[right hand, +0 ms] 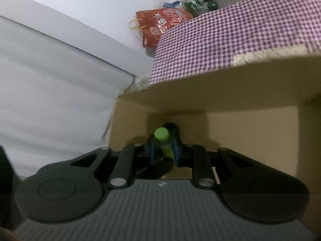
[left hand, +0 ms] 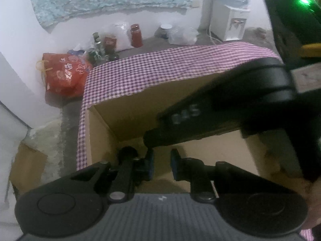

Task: Organize rigid objects
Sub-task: 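Carry the green glue stick with the right tool and release it in the box, then return the right tool and grasp the black cylindrical case, then carry the black cylindrical case with the right tool and drop it in the box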

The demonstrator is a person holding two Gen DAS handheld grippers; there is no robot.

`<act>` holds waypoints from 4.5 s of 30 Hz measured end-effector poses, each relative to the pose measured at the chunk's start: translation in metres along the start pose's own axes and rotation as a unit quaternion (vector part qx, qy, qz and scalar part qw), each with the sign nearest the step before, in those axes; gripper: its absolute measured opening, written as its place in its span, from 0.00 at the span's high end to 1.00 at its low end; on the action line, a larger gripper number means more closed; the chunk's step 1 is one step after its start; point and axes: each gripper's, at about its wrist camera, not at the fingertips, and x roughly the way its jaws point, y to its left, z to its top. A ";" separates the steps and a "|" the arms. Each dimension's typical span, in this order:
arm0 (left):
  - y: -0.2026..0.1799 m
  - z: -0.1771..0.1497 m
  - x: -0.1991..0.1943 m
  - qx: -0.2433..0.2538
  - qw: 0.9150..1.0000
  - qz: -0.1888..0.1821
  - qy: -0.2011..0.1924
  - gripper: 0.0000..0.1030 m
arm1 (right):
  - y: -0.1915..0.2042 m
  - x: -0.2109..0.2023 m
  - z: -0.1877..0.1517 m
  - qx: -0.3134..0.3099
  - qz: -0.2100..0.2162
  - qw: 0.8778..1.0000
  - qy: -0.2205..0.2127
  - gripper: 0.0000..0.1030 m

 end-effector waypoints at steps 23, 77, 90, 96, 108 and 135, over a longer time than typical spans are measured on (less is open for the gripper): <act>0.005 -0.053 -0.133 0.018 0.991 -0.032 -0.125 0.60 | -0.023 -0.126 -0.062 0.003 0.081 0.991 -0.104 0.79; -0.072 -0.282 -0.074 0.006 0.976 -0.214 -0.045 0.65 | -0.092 -0.117 -0.345 0.007 0.004 1.000 0.003 0.80; -0.069 -0.263 -0.063 0.000 0.975 -0.218 -0.045 0.57 | -0.109 -0.126 -0.324 0.052 0.007 0.998 -0.032 0.79; -0.067 -0.259 -0.059 -0.013 0.974 -0.223 -0.045 0.57 | -0.107 -0.108 -0.321 0.058 0.034 0.998 -0.014 0.75; -0.063 -0.262 -0.062 -0.029 0.968 -0.245 -0.038 0.76 | -0.117 -0.107 -0.328 0.090 0.069 0.993 -0.037 0.76; 0.025 -0.112 -0.153 -0.056 0.977 -0.170 -0.116 0.77 | 0.049 -0.120 -0.163 -0.064 0.091 0.992 -0.061 0.79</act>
